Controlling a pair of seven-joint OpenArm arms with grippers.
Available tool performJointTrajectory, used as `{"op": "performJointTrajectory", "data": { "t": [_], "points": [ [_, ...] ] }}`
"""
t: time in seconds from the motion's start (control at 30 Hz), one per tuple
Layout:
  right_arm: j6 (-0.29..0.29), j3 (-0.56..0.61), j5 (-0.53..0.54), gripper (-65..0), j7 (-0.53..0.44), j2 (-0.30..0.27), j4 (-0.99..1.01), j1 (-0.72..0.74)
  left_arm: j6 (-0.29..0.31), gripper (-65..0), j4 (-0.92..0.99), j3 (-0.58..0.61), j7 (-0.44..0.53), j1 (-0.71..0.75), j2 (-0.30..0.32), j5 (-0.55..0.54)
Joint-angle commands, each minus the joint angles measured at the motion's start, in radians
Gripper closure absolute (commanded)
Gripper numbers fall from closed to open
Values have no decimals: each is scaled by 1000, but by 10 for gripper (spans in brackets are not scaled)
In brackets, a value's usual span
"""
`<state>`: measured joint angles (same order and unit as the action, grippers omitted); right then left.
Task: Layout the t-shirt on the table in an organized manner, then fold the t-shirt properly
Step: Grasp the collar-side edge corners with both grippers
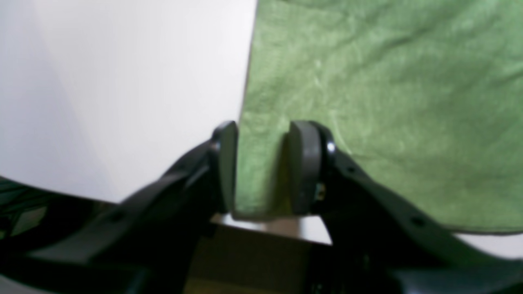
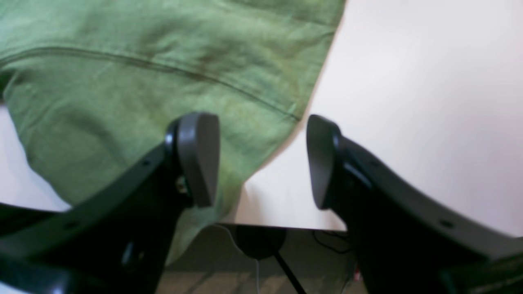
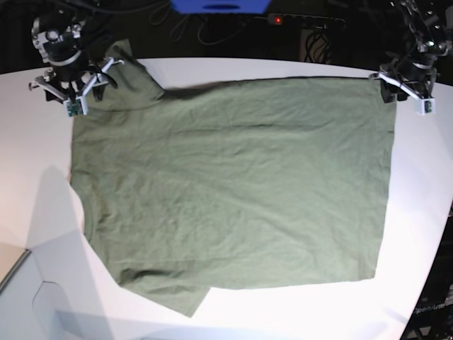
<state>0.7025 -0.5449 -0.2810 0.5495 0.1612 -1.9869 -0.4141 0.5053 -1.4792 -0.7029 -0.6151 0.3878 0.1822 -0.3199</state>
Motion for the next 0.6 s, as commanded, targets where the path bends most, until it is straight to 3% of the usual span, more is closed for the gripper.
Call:
{"op": "performJointTrajectory", "data": {
  "t": [0.0, 0.13, 0.27, 0.57],
  "points": [
    [-4, -2, 12, -347, -19, -4, -22, -6, 13, -199, 24, 10, -85, 15, -6, 29],
    [-4, 1, 12, -347, 36, -4, -22, -24, 13, -162, 30, 10, -85, -5, -5, 29],
    [-4, 3, 12, -347, 65, -4, -21, -32, 13, 0, 30, 10, -85, -29, 1, 29],
    [-4, 33, 81, -347, 68, -4, -21, -95, 13, 0, 30, 6, -85, -89, 13, 29]
  ]
}}
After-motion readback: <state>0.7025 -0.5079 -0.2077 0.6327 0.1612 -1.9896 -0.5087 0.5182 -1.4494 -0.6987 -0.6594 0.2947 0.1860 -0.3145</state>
